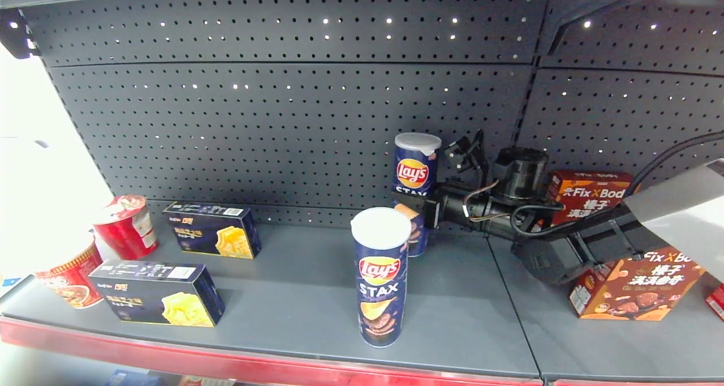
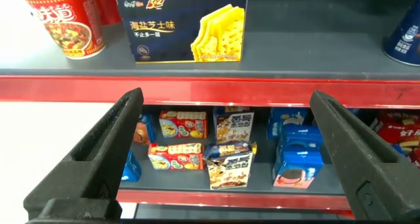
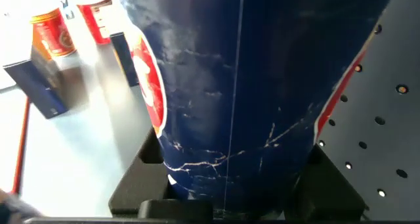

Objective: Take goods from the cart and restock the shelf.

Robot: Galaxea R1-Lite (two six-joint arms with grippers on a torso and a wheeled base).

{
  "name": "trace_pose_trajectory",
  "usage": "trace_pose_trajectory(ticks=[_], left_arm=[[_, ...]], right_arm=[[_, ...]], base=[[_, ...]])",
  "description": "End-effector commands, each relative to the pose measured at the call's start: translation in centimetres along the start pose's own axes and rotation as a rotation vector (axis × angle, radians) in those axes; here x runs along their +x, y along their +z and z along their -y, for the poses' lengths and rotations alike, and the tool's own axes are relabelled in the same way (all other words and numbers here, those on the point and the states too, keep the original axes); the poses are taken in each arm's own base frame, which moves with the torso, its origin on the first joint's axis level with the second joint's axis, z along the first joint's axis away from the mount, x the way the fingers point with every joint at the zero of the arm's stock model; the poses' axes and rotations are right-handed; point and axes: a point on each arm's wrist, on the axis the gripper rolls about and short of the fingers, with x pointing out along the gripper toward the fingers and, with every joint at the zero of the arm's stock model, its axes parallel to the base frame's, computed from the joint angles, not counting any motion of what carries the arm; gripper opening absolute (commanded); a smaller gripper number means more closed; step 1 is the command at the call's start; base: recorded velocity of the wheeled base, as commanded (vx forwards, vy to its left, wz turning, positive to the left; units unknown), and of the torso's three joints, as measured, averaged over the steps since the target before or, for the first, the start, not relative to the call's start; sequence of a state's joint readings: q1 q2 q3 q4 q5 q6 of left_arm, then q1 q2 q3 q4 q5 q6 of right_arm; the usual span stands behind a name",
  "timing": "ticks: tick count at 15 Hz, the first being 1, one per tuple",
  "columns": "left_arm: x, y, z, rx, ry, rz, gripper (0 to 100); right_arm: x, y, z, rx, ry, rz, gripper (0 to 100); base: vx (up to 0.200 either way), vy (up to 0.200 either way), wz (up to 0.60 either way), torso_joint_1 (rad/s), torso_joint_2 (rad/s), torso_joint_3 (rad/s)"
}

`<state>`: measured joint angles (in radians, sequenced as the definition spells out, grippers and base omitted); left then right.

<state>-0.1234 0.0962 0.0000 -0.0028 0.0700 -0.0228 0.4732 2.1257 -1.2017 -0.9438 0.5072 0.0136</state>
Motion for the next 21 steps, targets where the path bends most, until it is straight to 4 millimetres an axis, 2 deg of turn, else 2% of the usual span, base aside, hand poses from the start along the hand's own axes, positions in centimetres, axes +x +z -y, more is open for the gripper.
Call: trace_pose_trajectory(ticks=[1,10,21], left_arm=[[0.0,0.0,0.0,0.0,0.001,-0.002,100],[0.0,0.0,0.0,0.0,0.001,-0.002,100],[0.0,0.0,0.0,0.0,0.001,-0.002,100]], right_arm=[[0.6,-1.5,0.2,0.012,0.003,-0.021,0],[1.6,-2.8,1.0,-0.002,0.001,0.004,0],[1.2,-3.2,2.1,-0.047,0.017,0.001,0]], base=[[0.0,0.0,0.0,0.0,0.0,0.0],[0.0,0.0,0.0,0.0,0.0,0.0],[0.0,0.0,0.0,0.0,0.0,0.0]])
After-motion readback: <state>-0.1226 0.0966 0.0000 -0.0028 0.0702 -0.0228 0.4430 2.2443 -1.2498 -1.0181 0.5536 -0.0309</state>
